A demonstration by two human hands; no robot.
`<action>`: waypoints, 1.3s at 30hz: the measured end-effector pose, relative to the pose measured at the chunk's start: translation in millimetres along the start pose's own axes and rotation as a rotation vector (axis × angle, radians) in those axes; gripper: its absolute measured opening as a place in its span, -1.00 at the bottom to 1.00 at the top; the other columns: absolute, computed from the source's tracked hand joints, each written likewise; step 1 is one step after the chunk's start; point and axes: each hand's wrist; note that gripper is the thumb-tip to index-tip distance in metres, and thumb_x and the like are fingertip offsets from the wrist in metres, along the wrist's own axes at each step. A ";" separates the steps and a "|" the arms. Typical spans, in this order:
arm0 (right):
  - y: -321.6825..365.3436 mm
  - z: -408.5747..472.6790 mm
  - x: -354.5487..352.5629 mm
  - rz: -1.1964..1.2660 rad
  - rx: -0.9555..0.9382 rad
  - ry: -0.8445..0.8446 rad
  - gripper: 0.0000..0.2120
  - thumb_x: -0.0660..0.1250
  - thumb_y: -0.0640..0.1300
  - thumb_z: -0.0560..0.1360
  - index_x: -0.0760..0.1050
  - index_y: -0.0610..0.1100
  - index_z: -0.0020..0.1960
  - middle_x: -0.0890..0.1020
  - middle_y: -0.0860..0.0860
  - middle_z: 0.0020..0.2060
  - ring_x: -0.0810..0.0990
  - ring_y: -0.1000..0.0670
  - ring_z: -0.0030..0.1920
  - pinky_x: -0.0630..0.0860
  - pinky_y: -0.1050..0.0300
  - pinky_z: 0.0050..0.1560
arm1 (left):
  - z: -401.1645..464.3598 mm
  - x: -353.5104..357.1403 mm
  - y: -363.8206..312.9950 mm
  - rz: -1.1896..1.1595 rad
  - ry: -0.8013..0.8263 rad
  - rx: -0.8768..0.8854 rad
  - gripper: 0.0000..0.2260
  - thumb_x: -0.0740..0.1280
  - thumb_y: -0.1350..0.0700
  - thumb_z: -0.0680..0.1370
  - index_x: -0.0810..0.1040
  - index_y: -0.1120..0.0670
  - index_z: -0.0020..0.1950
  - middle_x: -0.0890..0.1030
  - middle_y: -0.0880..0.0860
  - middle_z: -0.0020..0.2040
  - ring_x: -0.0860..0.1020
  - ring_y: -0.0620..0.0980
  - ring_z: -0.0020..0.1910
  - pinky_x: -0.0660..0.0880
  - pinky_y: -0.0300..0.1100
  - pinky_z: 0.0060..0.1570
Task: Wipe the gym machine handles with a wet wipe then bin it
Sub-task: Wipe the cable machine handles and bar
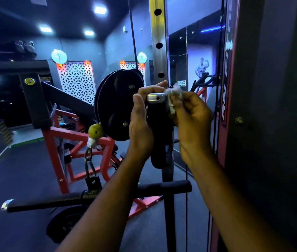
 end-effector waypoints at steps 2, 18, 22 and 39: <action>-1.9 -10.5 11.2 0.020 -0.023 -0.036 -0.90 0.37 -0.06 0.59 0.59 -0.08 0.03 0.72 0.01 -0.09 0.71 0.03 -0.01 0.65 -0.04 0.02 | -0.4 0.2 -0.8 -0.010 0.014 0.023 -0.49 -0.17 -0.04 0.74 0.47 0.23 0.27 0.57 0.14 0.35 0.52 0.06 0.37 0.46 -0.07 0.35; 8.9 -12.7 1.9 -0.397 -0.549 -0.017 -0.89 0.42 -0.22 0.57 0.58 -0.28 -0.04 0.61 -0.06 -0.11 0.60 0.11 -0.06 0.56 0.24 -0.08 | -0.8 -0.7 -6.0 -0.096 0.077 0.006 -0.37 -0.06 -0.20 0.67 0.39 0.35 0.30 0.53 0.23 0.36 0.50 0.23 0.36 0.45 0.08 0.36; -4.9 -29.1 -18.2 -0.751 -0.823 0.169 -0.92 0.43 -0.27 0.54 0.61 -0.30 -0.02 0.58 -0.17 -0.11 0.59 -0.12 -0.05 0.53 0.18 0.00 | -2.7 -4.1 -10.7 -0.268 0.124 -0.049 -0.33 -0.06 -0.33 0.63 0.42 0.24 0.27 0.47 0.18 0.45 0.42 0.31 0.45 0.39 0.27 0.41; 26.3 -37.2 -25.6 -1.175 -0.809 0.647 -0.87 0.40 -0.26 0.57 0.61 -0.27 0.10 0.47 -0.13 -0.10 0.41 0.07 -0.18 0.59 0.14 -0.20 | -5.2 -22.3 5.4 -0.713 0.203 -0.336 -0.22 -0.25 -0.38 0.61 0.42 0.13 0.46 0.47 0.21 0.47 0.39 0.25 0.49 0.19 0.33 0.52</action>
Point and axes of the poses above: each hand's wrist, its own z-axis towards the middle knuckle, its own x-axis out of the palm, y = z × x
